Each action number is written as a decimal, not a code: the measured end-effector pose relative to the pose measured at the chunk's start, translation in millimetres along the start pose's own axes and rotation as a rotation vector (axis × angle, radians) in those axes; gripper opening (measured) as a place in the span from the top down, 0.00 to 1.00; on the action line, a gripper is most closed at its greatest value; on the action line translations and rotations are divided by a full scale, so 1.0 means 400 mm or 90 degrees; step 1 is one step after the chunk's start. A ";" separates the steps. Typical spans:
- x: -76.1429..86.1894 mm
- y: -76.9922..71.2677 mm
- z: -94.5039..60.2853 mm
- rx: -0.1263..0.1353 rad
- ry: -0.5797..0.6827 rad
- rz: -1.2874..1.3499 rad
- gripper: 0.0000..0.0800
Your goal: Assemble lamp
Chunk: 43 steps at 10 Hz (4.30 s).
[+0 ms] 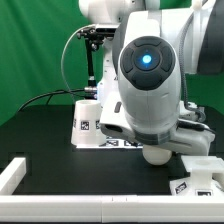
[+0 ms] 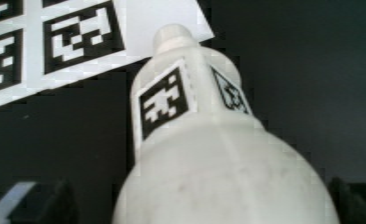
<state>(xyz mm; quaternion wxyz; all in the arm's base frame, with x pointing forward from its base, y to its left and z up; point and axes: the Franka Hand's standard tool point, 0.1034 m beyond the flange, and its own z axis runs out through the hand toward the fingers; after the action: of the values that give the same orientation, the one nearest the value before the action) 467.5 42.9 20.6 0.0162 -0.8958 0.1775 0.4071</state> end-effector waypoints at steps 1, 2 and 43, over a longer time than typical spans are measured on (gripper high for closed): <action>0.002 0.001 0.003 -0.002 0.002 0.002 0.13; 0.001 -0.004 0.005 -0.004 0.002 0.004 0.13; -0.044 -0.214 -0.409 0.063 0.926 -0.249 0.28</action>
Offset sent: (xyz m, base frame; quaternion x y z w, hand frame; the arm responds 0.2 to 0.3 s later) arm 0.0000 0.0000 0.0000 0.0000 0.0000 0.0000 1.0000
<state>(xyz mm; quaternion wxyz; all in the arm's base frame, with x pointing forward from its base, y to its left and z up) 603.7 100.1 133.0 0.0069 -0.9520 -0.0006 -0.3060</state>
